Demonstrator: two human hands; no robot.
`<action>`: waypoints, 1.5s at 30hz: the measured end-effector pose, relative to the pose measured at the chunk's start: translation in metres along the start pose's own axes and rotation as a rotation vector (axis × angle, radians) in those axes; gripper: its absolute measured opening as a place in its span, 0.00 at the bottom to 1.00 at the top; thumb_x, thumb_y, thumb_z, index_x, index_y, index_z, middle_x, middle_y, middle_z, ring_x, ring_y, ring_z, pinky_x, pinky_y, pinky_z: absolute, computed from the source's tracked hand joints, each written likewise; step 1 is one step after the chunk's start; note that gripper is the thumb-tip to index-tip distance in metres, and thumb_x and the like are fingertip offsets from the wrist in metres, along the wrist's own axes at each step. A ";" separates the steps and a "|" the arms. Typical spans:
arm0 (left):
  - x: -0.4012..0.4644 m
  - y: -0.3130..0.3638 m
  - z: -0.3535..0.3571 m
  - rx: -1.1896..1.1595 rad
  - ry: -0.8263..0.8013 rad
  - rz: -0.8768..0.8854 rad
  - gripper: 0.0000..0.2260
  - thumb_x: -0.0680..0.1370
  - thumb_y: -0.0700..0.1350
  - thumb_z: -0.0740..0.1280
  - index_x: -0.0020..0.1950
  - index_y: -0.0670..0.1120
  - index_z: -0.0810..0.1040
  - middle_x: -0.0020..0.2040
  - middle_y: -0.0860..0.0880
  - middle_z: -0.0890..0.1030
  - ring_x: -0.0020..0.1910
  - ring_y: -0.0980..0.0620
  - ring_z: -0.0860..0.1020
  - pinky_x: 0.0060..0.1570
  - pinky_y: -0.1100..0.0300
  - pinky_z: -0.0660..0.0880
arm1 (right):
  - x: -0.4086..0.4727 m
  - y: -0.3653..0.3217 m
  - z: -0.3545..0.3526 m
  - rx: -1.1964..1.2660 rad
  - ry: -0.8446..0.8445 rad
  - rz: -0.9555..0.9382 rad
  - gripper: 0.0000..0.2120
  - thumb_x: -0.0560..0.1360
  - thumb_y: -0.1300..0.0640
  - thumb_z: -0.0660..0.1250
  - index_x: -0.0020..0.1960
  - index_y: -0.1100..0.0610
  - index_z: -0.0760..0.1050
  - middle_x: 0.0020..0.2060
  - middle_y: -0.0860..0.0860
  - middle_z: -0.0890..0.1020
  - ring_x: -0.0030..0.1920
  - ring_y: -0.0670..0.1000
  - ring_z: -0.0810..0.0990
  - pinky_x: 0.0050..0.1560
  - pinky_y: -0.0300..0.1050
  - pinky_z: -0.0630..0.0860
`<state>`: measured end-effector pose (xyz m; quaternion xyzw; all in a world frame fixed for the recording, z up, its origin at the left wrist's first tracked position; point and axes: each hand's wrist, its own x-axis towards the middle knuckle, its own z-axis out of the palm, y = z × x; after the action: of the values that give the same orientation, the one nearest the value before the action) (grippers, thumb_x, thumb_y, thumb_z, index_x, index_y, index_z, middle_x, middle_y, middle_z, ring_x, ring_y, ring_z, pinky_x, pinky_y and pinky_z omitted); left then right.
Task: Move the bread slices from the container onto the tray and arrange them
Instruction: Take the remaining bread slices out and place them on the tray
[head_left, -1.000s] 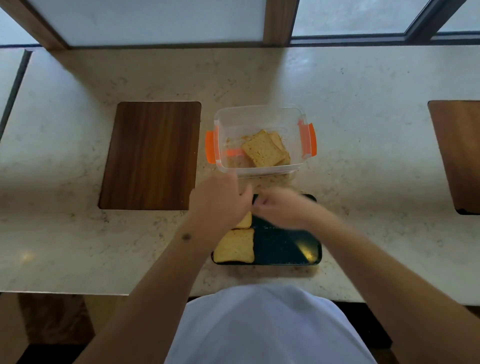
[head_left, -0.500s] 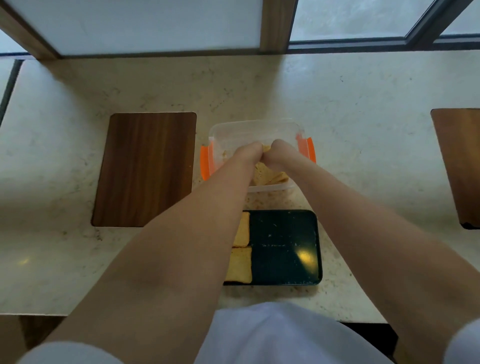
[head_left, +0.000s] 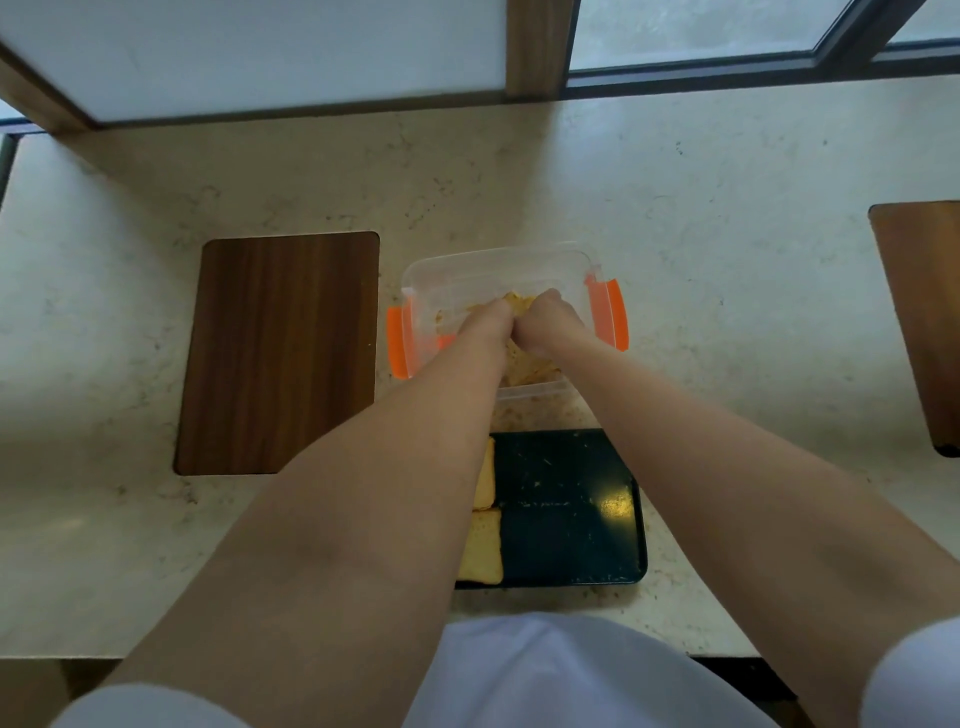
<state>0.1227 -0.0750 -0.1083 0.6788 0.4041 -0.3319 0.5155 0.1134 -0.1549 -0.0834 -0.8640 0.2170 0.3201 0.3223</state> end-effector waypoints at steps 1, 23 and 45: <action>-0.001 0.000 0.001 0.007 0.009 -0.001 0.23 0.82 0.51 0.55 0.71 0.41 0.75 0.66 0.40 0.80 0.64 0.40 0.78 0.68 0.46 0.74 | 0.000 0.001 0.000 0.003 -0.001 0.002 0.34 0.79 0.56 0.63 0.79 0.64 0.51 0.67 0.61 0.76 0.64 0.62 0.76 0.62 0.57 0.78; -0.119 -0.015 -0.032 -0.363 -0.246 0.192 0.29 0.74 0.59 0.72 0.70 0.45 0.75 0.64 0.39 0.80 0.60 0.39 0.80 0.57 0.43 0.81 | -0.085 0.012 -0.053 0.508 0.075 -0.393 0.14 0.75 0.53 0.71 0.58 0.51 0.73 0.51 0.49 0.82 0.50 0.50 0.82 0.46 0.45 0.80; -0.129 -0.184 -0.026 -0.105 -0.281 0.181 0.44 0.64 0.61 0.80 0.74 0.51 0.66 0.63 0.44 0.81 0.58 0.42 0.83 0.57 0.40 0.82 | -0.145 0.168 0.008 0.201 -0.023 -0.340 0.09 0.77 0.56 0.69 0.58 0.53 0.78 0.48 0.49 0.84 0.48 0.50 0.83 0.50 0.52 0.84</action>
<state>-0.0988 -0.0505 -0.0699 0.6312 0.2821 -0.3543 0.6296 -0.0894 -0.2417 -0.0575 -0.8479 0.0951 0.2479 0.4588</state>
